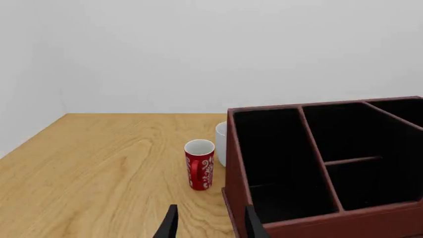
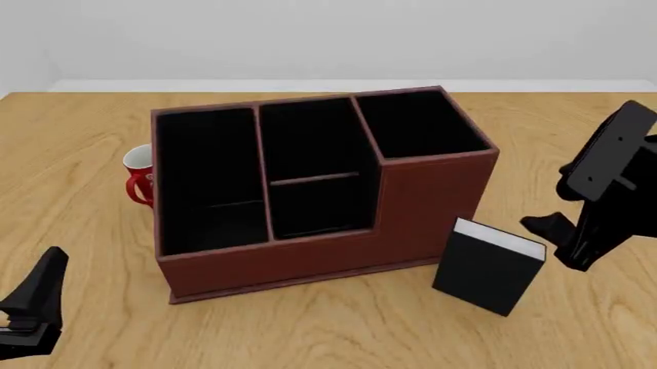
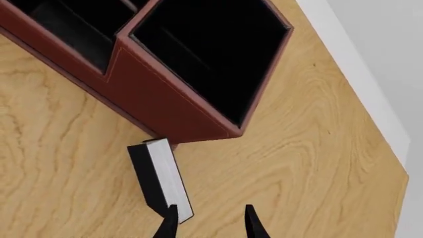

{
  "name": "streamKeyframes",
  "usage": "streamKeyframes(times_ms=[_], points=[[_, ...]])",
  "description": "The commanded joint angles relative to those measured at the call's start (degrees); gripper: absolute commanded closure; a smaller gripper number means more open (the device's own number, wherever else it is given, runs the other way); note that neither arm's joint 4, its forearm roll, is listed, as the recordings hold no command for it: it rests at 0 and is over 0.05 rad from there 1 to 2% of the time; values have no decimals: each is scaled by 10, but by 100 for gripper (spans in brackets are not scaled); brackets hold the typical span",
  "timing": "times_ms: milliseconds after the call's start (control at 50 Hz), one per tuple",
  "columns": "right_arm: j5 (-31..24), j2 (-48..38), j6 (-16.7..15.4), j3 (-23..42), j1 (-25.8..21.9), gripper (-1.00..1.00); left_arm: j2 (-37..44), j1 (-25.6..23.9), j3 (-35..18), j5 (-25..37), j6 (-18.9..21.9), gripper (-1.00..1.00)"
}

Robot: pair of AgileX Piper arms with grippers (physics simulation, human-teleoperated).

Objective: Pick up the book and place it in the right compartment of the caddy.

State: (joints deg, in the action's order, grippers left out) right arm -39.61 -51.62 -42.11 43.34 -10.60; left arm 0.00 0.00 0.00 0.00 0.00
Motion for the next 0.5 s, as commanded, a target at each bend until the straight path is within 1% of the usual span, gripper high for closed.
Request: streamKeyframes(times_ms=[20, 40, 60, 80, 100, 140, 200, 220, 240, 300, 380, 420, 440, 460, 480, 500], points=[[-4, -28, 6, 6, -11, -100, 0, 0, 0, 0, 0, -100], [-2, -31, 6, 7, -8, -100, 0, 0, 0, 0, 0, -100], [-4, -33, 11, 6, -14, -100, 0, 0, 0, 0, 0, -100], [-5, -34, 9, 0, -19, -100, 0, 0, 0, 0, 0, -100], [-4, -36, 21, 4, -23, -100, 0, 0, 0, 0, 0, -100], [-4, -37, 16, -2, -25, -100, 0, 0, 0, 0, 0, -100], [-3, -42, 25, -2, -32, -100, 0, 0, 0, 0, 0, -100], [1, -42, 19, -6, -29, -100, 0, 0, 0, 0, 0, -100], [0, -44, 24, -4, -30, -100, 0, 0, 0, 0, 0, -100], [4, -46, 22, -10, -31, -100, 0, 0, 0, 0, 0, -100], [9, -51, 27, -14, -35, -100, 0, 0, 0, 0, 0, -100], [12, -53, 23, -19, -35, -100, 0, 0, 0, 0, 0, -100], [8, -56, 41, -9, -43, -100, 0, 0, 0, 0, 0, -100], [15, -57, 19, -22, -34, -100, 0, 0, 0, 0, 0, -100], [16, -60, 33, -14, -37, -100, 0, 0, 0, 0, 0, -100], [20, -62, 25, -23, -32, -100, 0, 0, 0, 0, 0, -100]])
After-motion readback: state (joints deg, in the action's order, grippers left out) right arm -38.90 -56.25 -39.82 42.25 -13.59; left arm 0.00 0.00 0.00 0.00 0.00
